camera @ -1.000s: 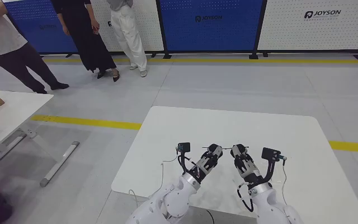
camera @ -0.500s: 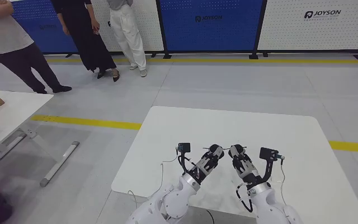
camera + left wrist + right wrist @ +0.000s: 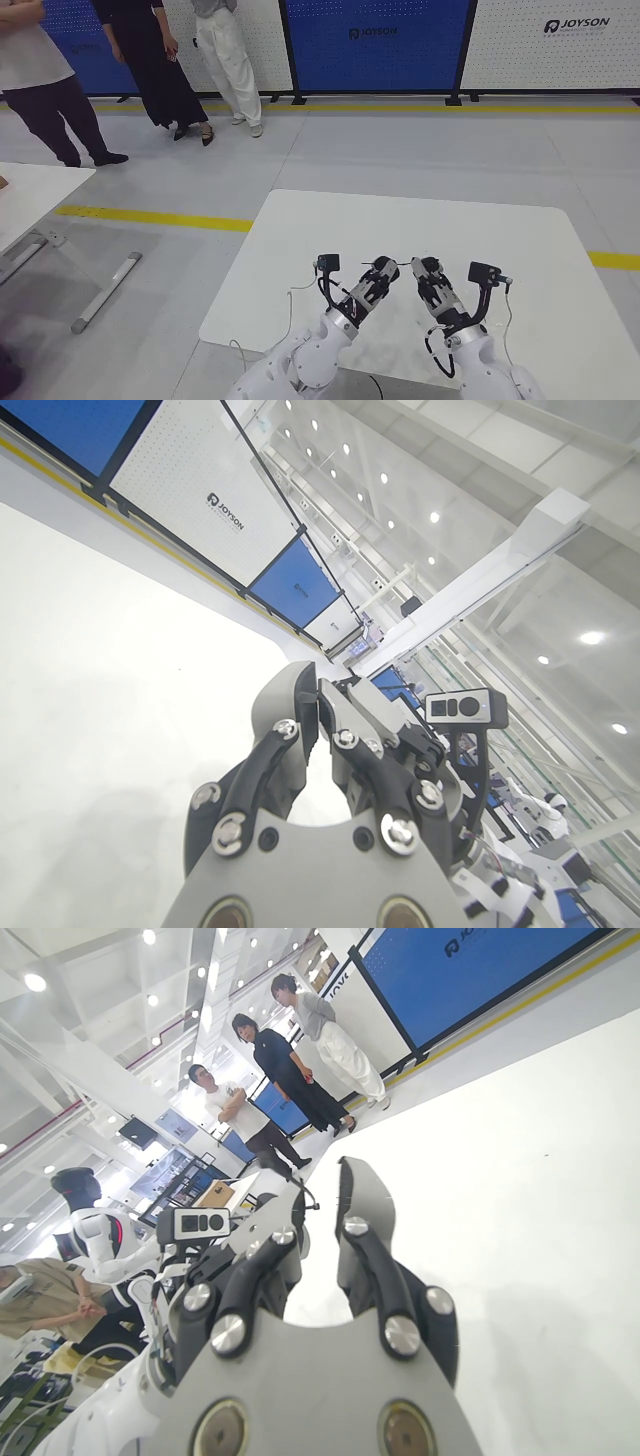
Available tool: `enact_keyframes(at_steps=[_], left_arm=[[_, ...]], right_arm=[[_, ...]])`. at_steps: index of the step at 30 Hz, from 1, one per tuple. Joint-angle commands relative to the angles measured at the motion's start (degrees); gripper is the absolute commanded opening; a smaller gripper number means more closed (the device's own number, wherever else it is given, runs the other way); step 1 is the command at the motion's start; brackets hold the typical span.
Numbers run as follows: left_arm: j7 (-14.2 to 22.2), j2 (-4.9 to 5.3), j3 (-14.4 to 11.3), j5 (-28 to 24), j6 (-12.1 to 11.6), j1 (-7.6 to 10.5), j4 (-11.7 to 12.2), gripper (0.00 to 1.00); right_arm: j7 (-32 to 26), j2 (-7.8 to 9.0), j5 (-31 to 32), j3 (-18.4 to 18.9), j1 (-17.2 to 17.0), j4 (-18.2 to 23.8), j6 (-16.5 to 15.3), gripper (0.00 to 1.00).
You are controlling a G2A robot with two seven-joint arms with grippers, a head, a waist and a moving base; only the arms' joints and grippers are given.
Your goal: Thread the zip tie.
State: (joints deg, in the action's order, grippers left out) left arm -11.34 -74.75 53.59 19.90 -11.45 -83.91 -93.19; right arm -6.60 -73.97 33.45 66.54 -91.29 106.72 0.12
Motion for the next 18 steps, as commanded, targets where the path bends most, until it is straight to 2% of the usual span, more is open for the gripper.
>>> enact_keyframes(at_steps=[1, 4, 8, 18], left_arm=[[-0.28, -0.06, 0.11, -0.15, 0.07, 0.04, 0.15, 0.0], [-0.45, -0.12, 0.18, -0.18, 0.0, 0.01, 0.18, 0.0], [-0.47, -0.17, 0.17, 0.08, -0.21, -0.06, 0.05, 0.0], [-0.36, -0.27, -0.05, 1.0, -1.51, -0.33, -0.09, 0.0]], right_arm=[[0.14, -0.01, 0.08, 0.02, -0.08, -0.04, -0.1, 0.2], [0.42, -0.03, 0.1, 0.08, -0.23, -0.09, -0.2, 0.16], [0.87, -0.05, 0.08, 0.27, -0.39, -0.12, -0.41, 0.0], [0.46, 0.01, 1.42, 0.26, -0.54, -0.12, -1.52, 0.0]])
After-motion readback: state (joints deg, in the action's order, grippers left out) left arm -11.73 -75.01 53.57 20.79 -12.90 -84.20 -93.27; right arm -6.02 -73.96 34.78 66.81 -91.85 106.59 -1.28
